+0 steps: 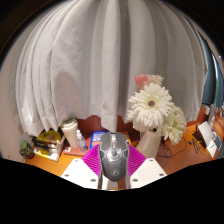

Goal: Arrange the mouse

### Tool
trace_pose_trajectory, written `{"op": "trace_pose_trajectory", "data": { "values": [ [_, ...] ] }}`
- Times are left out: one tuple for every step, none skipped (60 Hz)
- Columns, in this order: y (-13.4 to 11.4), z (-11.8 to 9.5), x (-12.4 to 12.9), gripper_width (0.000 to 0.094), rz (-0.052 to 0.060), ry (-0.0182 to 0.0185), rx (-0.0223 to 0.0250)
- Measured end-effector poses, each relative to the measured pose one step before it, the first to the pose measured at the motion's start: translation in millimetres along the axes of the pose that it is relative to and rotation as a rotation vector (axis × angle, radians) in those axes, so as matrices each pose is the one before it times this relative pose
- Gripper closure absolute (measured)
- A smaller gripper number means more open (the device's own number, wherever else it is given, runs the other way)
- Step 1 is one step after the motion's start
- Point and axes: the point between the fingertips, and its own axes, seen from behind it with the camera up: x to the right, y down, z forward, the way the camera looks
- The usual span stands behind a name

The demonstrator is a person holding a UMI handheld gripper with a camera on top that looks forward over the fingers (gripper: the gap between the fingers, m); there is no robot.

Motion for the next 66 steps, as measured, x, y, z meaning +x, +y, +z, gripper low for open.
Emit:
{"op": "trace_pose_trajectory", "data": {
  "values": [
    [-4.08, -2.29, -7.31, 0.0622, -0.0004, -0.00652, 0.00631],
    [-2.76, -1.77, -7.59, 0.0621, 0.0005, -0.00744, 0.00478],
    [-1.08, -1.50, -7.79, 0.0621, 0.0022, -0.00687, 0.00669],
    [-0.44, -0.40, -7.66, 0.0622, 0.0037, -0.00858, -0.00068],
    [0.91, -0.75, -7.65, 0.0622, 0.0032, -0.00607, -0.00243],
    [2.11, 0.75, -7.35, 0.0621, 0.0017, -0.00726, -0.00395],
    [3.22, 1.36, -6.79, 0.0621, -0.0012, -0.00548, -0.00545],
    [4.47, 2.21, -5.98, 0.0621, -0.0046, -0.00358, -0.00711],
    [5.54, 2.65, -5.60, 0.0621, -0.0065, -0.00162, -0.00958],
    [6.64, 3.13, -5.35, 0.0622, -0.0060, -0.00020, -0.01099],
    [8.05, 3.84, -5.15, 0.0621, -0.0022, -0.00028, -0.00790],
    [8.31, 4.13, -5.12, 0.0620, -0.0013, -0.00086, -0.01493],
    [9.36, 4.08, -5.10, 0.0620, -0.0006, -0.00268, -0.01564],
    [9.77, 4.81, -4.75, 0.0621, 0.0000, -0.00293, -0.01726],
    [10.10, 5.38, -4.01, 0.0621, 0.0009, -0.00254, -0.01771],
    [10.32, 5.71, -3.15, 0.0621, 0.0010, -0.00150, -0.01852],
    [10.43, 6.09, -2.30, 0.0622, 0.0005, 0.00053, -0.01823],
    [10.57, 6.05, -1.29, 0.0622, -0.0015, 0.00307, -0.01870],
    [10.42, 5.88, -0.64, 0.0621, -0.0018, 0.00418, -0.01878],
    [9.81, 5.92, -0.62, 0.0622, -0.0014, 0.00494, -0.01685],
    [8.89, 6.20, 0.55, 0.0622, -0.0040, -0.00436, -0.01462],
    [8.63, 5.43, -0.33, 0.0622, -0.0022, 0.00390, -0.01427],
    [8.53, 5.55, -0.60, 0.0623, -0.0007, 0.00413, -0.01308],
    [7.85, 5.19, -0.01, 0.0624, 0.0006, 0.00166, -0.01414],
    [7.40, 4.61, 0.23, 0.0624, 0.0026, 0.00106, -0.01441],
    [6.97, 4.15, 0.25, 0.0625, 0.0026, 0.00127, -0.01300],
    [6.19, 3.94, 0.63, 0.0626, 0.0008, 0.00197, -0.01142],
    [5.46, 3.95, 0.93, 0.0628, -0.0003, 0.00286, -0.00933],
    [5.09, 3.42, 1.14, 0.0627, -0.0009, 0.00361, -0.00870],
    [5.00, 3.39, 1.36, 0.0672, -0.0027, 0.00413, -0.00827],
    [4.91, 3.08, 1.16, 0.0625, -0.0039, 0.00389, -0.00900],
    [4.61, 2.49, 1.58, 0.0625, -0.0036, 0.00144, -0.01248],
    [4.47, 3.40, 0.48, 0.0625, -0.0012, 0.00034, -0.00603],
    [3.99, 2.90, -0.07, 0.0625, 0.0019, -0.00029, -0.00648],
    [3.71, 2.84, 0.16, 0.0603, 0.0028, -0.00119, -0.00602],
    [3.25, 1.58, -0.26, 0.0600, 0.0036, -0.00186, -0.00720],
    [-2.45, -0.10, -0.18, 0.0599, 0.0052, -0.00293, 0.01094],
    [-1.12, 0.49, 0.19, 0.0600, 0.0036, -0.00115, 0.01257],
    [1.57, 0.04, 0.80, 0.0578, -0.0021, -0.00347, -0.00714],
    [-0.68, -0.18, -0.18, 0.0575, -0.0005, -0.00219, 0.00221],
    [-0.25, -0.05, -0.10, 0.0557, -0.0018, -0.00072, 0.00161],
    [0.14, 0.09, 0.01, 0.0543, -0.0012, -0.00063, -0.00102],
    [-0.31, 0.10, 0.03, 0.0521, -0.0002, -0.00085, 0.00036],
    [-0.32, 0.04, 0.01, 0.0503, 0.0012, -0.00140, -0.00069],
    [0.38, 0.28, -0.24, 0.0491, 0.0010, -0.00167, -0.00063],
    [0.24, 0.19, -0.05, 0.0474, 0.0006, -0.00209, -0.00076],
    [0.48, 0.09, -0.36, 0.0460, 0.0012, -0.00245, -0.00201],
    [0.95, -0.04, -0.44, 0.0445, 0.0007, -0.00303, -0.00427],
    [1.54, -0.61, 0.29, 0.0427, 0.0012, -0.00054, -0.00755],
    [1.09, -1.27, 0.56, 0.0396, 0.0021, 0.00125, -0.00774],
    [-0.26, -2.26, 1.05, 0.0351, 0.0023, 0.00446, -0.00261],
    [-1.76, -3.16, 1.19, 0.0297, 0.0013, 0.00537, 0.00419],
    [-3.18, -3.64, 1.31, 0.0237, -0.0014, 0.00625, 0.01016],
    [-3.38, -3.96, 1.05, 0.0190, -0.0029, 0.00566, 0.01324],
    [-3.42, -4.52, 1.40, 0.0170, -0.0036, 0.00676, 0.01293],
    [-2.97, -5.03, 0.25, 0.0128, -0.0027, 0.00361, 0.01086],
    [-2.81, -5.55, 0.16, 0.0114, -0.0010, 0.00138, 0.00869],
    [-2.56, -6.62, 0.21, 0.0110, 0.0002, 0.00039, 0.00646],
    [-2.88, -6.56, -0.32, 0.0111, 0.0006, -0.00063, 0.00812],
    [-3.02, -6.87, -0.87, 0.0109, 0.0017, -0.00172, 0.00855],
    [-3.16, -7.41, -0.63, 0.0108, 0.0025, -0.00267, 0.00856],
    [-3.30, -7.90, -0.45, 0.0108, 0.0030, -0.00204, 0.00868],
    [-2.99, -8.33, -0.26, 0.0108, 0.0035, -0.00120, 0.00893],
    [-2.98, -8.33, -0.52, 0.0109, 0.0034, -0.00145, 0.00902],
    [-3.28, -8.41, -1.34, 0.0110, 0.0009, -0.00283, 0.00853],
    [-2.61, -8.73, -1.46, 0.0111, 0.0003, -0.00490, 0.00908]
  ]
}}
